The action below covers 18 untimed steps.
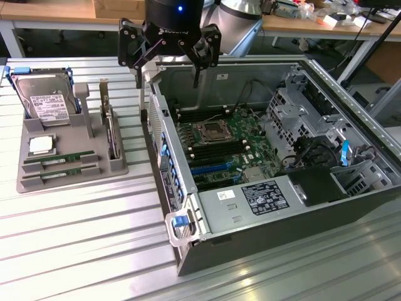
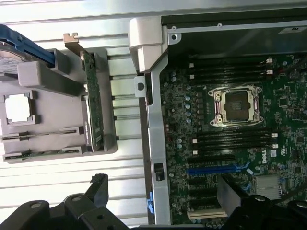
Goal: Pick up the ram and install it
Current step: 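Reach for the ram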
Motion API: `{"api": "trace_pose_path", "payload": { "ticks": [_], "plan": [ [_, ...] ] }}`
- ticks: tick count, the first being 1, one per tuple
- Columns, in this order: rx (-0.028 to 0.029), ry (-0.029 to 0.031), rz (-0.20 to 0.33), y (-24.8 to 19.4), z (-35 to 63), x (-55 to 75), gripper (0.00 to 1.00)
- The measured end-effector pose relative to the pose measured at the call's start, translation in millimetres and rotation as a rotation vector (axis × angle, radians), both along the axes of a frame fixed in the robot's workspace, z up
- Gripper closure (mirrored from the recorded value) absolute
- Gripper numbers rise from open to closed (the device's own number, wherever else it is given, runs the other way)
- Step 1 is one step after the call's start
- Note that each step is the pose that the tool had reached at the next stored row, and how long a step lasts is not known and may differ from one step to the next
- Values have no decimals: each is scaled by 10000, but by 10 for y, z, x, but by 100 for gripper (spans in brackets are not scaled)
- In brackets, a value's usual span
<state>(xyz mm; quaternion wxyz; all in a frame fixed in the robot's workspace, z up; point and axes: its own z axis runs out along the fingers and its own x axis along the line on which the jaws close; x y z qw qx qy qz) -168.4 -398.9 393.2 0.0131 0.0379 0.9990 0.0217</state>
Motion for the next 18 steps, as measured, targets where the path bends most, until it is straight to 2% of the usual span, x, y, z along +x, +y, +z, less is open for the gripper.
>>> {"api": "trace_pose_path", "payload": {
  "ticks": [18],
  "plan": [
    [0,0,1,0,0,-117,1]
  ]
}}
